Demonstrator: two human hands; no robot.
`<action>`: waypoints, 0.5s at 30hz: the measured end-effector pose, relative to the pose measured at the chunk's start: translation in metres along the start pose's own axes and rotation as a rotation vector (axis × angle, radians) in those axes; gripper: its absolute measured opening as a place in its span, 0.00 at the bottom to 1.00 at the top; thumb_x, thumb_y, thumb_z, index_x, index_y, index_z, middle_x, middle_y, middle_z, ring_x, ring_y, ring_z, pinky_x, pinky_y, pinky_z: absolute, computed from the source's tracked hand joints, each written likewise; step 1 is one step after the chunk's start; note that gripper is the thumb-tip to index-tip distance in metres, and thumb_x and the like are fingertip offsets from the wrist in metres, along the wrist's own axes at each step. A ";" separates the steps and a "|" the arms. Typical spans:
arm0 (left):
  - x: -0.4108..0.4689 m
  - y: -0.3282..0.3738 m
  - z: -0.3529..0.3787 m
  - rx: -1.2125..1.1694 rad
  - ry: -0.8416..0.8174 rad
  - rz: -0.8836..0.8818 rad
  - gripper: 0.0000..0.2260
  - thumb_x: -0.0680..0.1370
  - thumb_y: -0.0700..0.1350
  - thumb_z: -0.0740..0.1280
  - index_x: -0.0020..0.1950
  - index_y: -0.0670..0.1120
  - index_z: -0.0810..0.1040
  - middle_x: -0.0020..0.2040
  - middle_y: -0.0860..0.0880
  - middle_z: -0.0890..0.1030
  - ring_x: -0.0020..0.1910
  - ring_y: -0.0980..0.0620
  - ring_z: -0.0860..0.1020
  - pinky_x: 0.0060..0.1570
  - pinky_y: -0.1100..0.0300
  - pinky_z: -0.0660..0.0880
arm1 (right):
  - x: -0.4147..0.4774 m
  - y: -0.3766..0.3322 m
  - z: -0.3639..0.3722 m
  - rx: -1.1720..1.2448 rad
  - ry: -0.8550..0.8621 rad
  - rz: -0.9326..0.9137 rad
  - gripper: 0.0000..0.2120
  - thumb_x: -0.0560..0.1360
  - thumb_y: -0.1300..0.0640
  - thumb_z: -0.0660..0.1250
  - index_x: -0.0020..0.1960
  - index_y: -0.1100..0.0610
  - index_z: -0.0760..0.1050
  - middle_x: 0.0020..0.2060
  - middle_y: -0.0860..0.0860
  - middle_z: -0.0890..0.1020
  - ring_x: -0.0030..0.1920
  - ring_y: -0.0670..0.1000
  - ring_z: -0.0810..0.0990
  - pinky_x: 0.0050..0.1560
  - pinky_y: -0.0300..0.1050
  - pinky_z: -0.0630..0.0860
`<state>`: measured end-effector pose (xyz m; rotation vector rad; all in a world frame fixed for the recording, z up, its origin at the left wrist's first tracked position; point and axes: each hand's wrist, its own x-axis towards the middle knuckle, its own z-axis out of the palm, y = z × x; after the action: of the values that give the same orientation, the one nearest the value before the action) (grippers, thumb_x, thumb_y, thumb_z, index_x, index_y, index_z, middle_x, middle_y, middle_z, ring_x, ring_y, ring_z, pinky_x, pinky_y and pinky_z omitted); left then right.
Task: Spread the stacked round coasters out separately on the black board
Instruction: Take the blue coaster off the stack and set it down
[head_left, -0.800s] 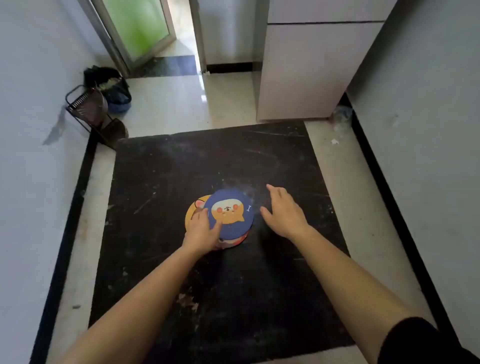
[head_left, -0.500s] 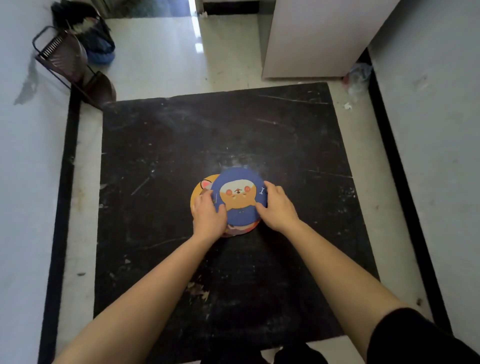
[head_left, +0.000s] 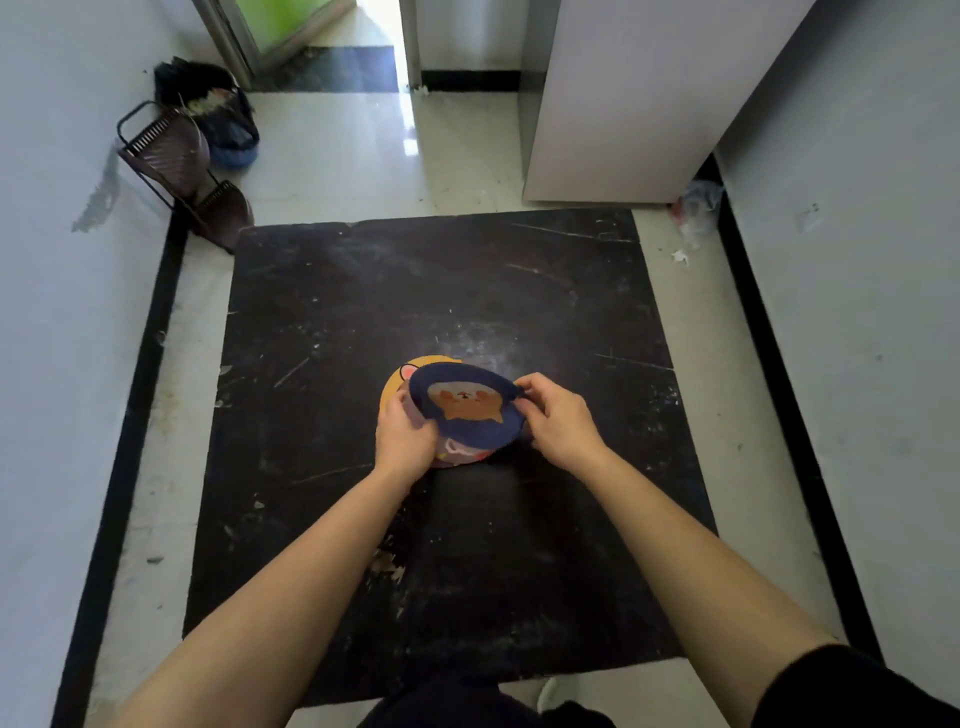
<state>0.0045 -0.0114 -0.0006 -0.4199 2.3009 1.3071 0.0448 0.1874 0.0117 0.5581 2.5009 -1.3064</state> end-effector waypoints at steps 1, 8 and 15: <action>-0.009 0.000 -0.002 -0.025 0.002 -0.012 0.23 0.76 0.42 0.66 0.71 0.46 0.67 0.58 0.48 0.76 0.61 0.44 0.76 0.60 0.45 0.75 | -0.010 0.000 -0.004 0.011 0.006 -0.027 0.07 0.78 0.58 0.65 0.52 0.47 0.77 0.42 0.44 0.82 0.43 0.48 0.80 0.42 0.43 0.75; -0.087 -0.027 -0.003 -0.010 0.043 0.013 0.14 0.79 0.45 0.66 0.63 0.46 0.74 0.56 0.45 0.81 0.53 0.46 0.79 0.53 0.45 0.79 | -0.083 0.019 -0.008 0.138 -0.005 -0.003 0.06 0.78 0.57 0.65 0.53 0.49 0.78 0.43 0.46 0.83 0.46 0.49 0.82 0.50 0.51 0.79; -0.143 -0.098 0.002 -0.019 0.079 -0.214 0.13 0.76 0.40 0.68 0.60 0.45 0.76 0.50 0.46 0.81 0.49 0.46 0.81 0.51 0.43 0.81 | -0.134 0.066 0.042 0.139 -0.115 0.143 0.13 0.78 0.57 0.68 0.61 0.56 0.78 0.52 0.55 0.84 0.54 0.55 0.82 0.56 0.50 0.77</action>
<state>0.1729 -0.0535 0.0024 -0.7142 2.2364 1.2271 0.1959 0.1588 -0.0056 0.6596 2.2470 -1.4224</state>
